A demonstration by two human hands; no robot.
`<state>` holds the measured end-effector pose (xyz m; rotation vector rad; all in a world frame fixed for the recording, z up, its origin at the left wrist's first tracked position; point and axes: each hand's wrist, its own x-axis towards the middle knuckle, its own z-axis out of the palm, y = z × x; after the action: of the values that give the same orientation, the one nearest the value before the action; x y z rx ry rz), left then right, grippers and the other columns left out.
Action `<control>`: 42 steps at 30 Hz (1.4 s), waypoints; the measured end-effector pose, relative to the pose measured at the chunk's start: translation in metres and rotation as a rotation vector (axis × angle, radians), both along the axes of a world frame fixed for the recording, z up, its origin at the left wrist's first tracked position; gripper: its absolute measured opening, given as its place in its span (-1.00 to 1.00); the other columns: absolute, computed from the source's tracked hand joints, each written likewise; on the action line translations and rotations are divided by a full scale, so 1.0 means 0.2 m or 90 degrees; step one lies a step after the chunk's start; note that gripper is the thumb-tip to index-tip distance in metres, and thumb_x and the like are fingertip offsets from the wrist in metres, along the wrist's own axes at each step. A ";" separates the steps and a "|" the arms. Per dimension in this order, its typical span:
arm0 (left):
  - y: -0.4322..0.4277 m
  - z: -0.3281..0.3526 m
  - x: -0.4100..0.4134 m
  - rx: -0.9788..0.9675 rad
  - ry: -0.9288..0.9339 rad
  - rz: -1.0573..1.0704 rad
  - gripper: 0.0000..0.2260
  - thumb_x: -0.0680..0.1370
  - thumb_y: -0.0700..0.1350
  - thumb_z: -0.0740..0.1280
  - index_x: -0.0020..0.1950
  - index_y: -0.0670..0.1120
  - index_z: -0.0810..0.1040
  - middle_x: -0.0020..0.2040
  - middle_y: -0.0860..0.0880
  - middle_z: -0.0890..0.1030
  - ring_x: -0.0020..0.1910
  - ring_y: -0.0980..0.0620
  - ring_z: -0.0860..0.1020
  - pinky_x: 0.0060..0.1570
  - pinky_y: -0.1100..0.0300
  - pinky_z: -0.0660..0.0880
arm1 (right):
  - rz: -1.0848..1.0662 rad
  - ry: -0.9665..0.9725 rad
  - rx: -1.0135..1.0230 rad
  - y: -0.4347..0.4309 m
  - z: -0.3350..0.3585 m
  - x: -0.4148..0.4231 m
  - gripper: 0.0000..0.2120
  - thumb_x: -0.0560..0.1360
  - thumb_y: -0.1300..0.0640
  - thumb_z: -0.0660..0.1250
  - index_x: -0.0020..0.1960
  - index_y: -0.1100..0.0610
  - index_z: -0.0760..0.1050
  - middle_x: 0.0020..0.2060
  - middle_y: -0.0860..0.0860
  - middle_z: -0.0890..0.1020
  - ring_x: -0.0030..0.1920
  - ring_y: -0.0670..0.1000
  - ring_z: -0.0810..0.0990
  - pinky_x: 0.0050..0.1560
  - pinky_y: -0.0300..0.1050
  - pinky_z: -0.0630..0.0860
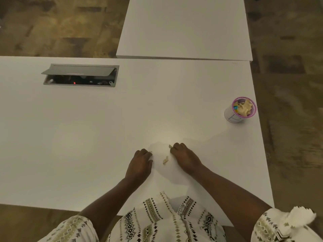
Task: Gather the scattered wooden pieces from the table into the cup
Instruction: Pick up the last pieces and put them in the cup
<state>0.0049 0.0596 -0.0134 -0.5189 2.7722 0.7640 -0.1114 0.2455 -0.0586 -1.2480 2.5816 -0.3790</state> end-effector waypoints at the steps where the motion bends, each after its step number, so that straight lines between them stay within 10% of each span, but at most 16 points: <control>1: 0.01 0.00 -0.01 0.003 0.001 0.002 -0.76 0.58 -0.18 0.30 0.23 -0.16 0.60 0.14 -0.08 0.60 0.13 -0.11 0.51 0.05 0.04 0.52 | -0.045 -0.036 -0.015 0.00 0.00 -0.02 -0.87 0.40 0.34 0.34 -0.10 0.15 0.54 -0.16 0.08 0.54 -0.18 0.15 0.54 -0.38 -0.09 0.44; 6: 0.06 0.01 -0.06 0.021 0.007 0.023 -0.78 0.58 -0.18 0.30 0.19 -0.14 0.62 0.11 -0.05 0.60 0.11 -0.08 0.52 0.03 0.06 0.52 | -0.390 -0.324 -0.158 0.05 0.10 -0.11 -0.84 0.49 0.26 0.29 -0.09 0.10 0.64 -0.11 0.01 0.60 -0.10 -0.01 0.55 -0.16 -0.24 0.40; 23: 0.72 0.32 -1.01 0.211 0.162 -0.051 -0.74 0.55 -0.22 0.32 0.22 -0.13 0.63 0.09 -0.02 0.62 -0.09 0.02 0.56 -0.02 0.14 0.52 | -0.735 -0.353 -0.330 0.63 0.48 -0.84 -0.92 0.46 0.09 0.43 -0.06 -0.01 0.66 -0.01 0.00 0.68 0.01 0.06 0.63 0.02 -0.09 0.57; 30: 0.95 0.44 -1.41 0.234 0.121 -0.122 -0.65 0.46 -0.17 0.21 0.16 -0.13 0.65 0.08 -0.16 0.62 -0.01 -0.13 0.59 0.00 0.01 0.54 | -0.738 -0.386 -0.276 0.73 0.52 -1.15 -0.75 0.40 0.35 0.31 -0.31 0.04 0.57 -0.19 0.08 0.64 -0.13 0.10 0.62 0.09 0.10 0.62; 42: 1.00 0.40 -1.51 0.234 0.090 -0.178 -0.45 0.34 -0.17 0.09 0.25 -0.14 0.62 0.11 -0.21 0.66 0.06 -0.20 0.61 0.05 -0.01 0.55 | -0.699 -0.486 -0.273 0.81 0.67 -1.18 -0.73 0.54 0.35 0.19 0.07 0.17 0.63 -0.17 0.12 0.62 -0.17 0.06 0.65 -0.10 -0.11 0.65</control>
<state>-0.2974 0.2595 0.0666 -0.0083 2.6488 1.2398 -0.3479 0.4068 0.0758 0.3833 2.2351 -1.3211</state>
